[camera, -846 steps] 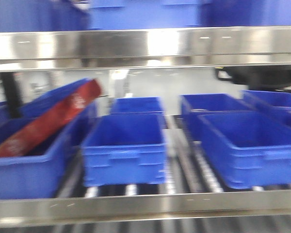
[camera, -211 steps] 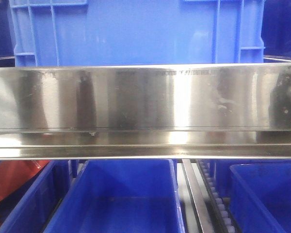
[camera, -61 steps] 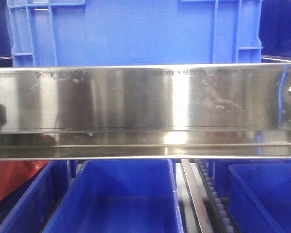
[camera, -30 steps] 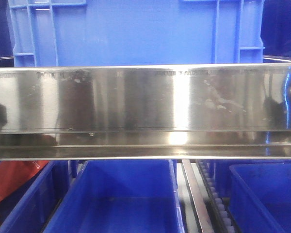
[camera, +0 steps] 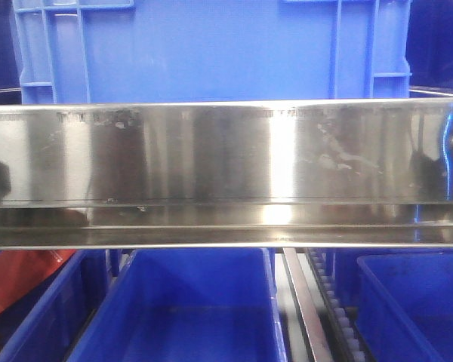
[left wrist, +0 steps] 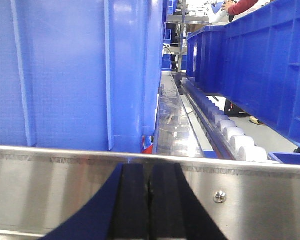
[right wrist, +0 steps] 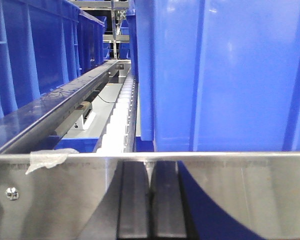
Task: Place cylindrical capacitor in blue bin on shelf
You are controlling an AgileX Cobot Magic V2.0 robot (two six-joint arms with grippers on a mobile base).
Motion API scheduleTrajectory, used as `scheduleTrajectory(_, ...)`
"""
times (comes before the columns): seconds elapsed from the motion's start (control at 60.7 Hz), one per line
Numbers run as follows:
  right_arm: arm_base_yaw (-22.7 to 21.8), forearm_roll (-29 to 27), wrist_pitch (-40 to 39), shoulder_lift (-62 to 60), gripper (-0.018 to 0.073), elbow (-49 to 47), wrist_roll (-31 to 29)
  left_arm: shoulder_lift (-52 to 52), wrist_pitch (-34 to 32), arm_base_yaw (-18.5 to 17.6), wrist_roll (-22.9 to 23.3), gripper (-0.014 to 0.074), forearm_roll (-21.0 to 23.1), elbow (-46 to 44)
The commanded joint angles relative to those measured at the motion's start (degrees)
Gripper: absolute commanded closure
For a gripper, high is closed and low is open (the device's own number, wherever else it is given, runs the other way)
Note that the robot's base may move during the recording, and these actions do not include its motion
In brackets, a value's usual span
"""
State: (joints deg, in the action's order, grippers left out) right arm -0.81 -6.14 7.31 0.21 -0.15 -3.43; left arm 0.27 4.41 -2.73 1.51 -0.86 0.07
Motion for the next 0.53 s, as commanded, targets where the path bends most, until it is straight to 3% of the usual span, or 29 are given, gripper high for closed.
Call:
scheduleTrajectory(0.0,-0.3,0.4,-1.7,-0.2,0.0691,0.1,0.0,-0.3,-0.9,0.2,-0.2,0.0708,0.2,-0.1)
scheduleTrajectory(0.511,-0.3,0.4,-1.7,-0.2,0.0691,0.1,0.0,-0.3,-0.9,0.2,-0.2,0.0708,0.2,-0.1)
